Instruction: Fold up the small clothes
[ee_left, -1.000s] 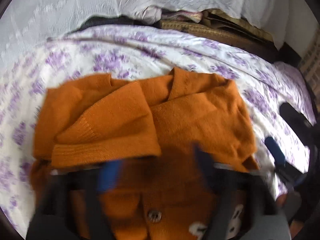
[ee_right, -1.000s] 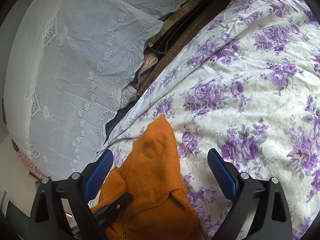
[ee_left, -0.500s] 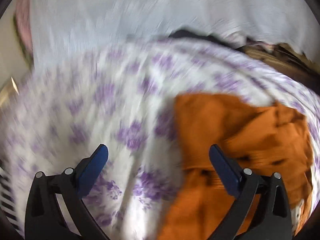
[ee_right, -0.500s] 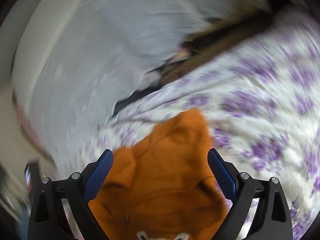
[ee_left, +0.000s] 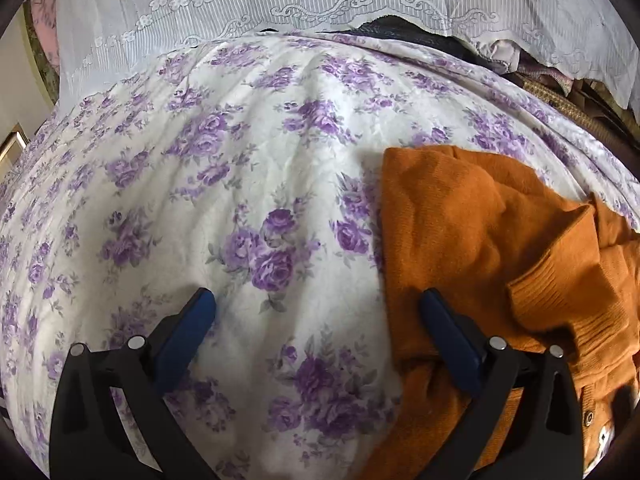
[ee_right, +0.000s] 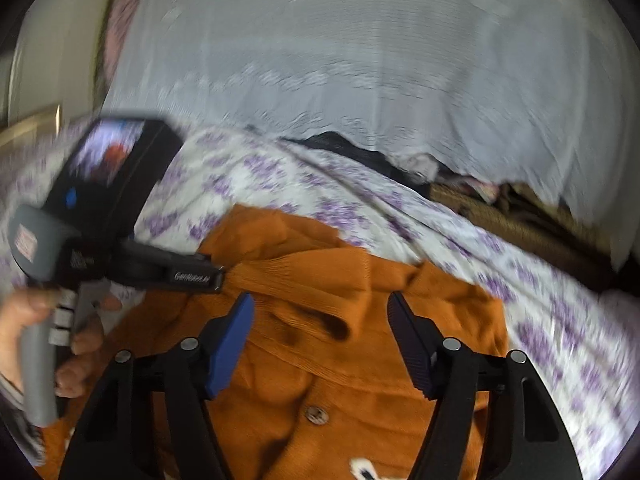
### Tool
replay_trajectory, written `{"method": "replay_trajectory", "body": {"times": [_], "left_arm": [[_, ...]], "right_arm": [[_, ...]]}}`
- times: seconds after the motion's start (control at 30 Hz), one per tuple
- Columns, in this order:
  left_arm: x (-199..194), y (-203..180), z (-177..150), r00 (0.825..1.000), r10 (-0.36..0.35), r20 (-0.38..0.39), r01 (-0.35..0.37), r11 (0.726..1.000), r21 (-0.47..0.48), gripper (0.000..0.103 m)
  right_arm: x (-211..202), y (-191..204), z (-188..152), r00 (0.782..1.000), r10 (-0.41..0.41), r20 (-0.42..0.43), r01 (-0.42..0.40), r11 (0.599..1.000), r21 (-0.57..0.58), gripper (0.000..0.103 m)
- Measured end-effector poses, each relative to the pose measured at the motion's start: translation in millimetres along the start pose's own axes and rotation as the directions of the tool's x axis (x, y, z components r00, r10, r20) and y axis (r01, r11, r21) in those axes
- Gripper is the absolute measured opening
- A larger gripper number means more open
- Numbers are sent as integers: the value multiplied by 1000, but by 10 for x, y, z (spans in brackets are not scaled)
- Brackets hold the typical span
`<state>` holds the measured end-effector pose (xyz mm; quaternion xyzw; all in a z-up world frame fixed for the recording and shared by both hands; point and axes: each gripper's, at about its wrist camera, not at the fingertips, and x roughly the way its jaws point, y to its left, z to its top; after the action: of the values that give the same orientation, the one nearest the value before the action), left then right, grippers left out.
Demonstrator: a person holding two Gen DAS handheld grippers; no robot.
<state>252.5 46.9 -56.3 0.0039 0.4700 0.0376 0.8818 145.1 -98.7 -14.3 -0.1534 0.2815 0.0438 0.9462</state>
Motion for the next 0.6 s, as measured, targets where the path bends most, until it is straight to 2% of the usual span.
{"method": "replay_trajectory", "body": {"times": [0.07, 0.23, 0.3, 0.33, 0.47, 0.53, 0.6], "left_arm": [[-5, -25, -19, 1000, 13, 6, -14, 1000, 10, 99], [34, -45, -5, 1000, 21, 9, -21, 1000, 6, 99], [28, -50, -21, 1000, 28, 12, -28, 1000, 11, 99], [31, -52, -19, 999, 29, 13, -29, 1000, 12, 99], [31, -53, -21, 999, 30, 14, -30, 1000, 8, 99], [32, -60, -23, 999, 33, 17, -33, 999, 10, 99], [30, -56, -27, 999, 33, 18, -33, 999, 10, 99]], "right_arm": [[68, 120, 24, 1000, -15, -6, 15, 998, -55, 68], [261, 293, 80, 999, -29, -33, 24, 989, -146, 55], [320, 291, 110, 999, -29, -36, 24, 990, -141, 39], [362, 269, 118, 999, -22, -49, 15, 992, -128, 36], [439, 94, 56, 997, 30, -70, -33, 999, -32, 9], [380, -122, 56, 997, 60, -42, -56, 995, 79, 7], [321, -424, 37, 996, 88, -14, -83, 971, 225, 7]]}}
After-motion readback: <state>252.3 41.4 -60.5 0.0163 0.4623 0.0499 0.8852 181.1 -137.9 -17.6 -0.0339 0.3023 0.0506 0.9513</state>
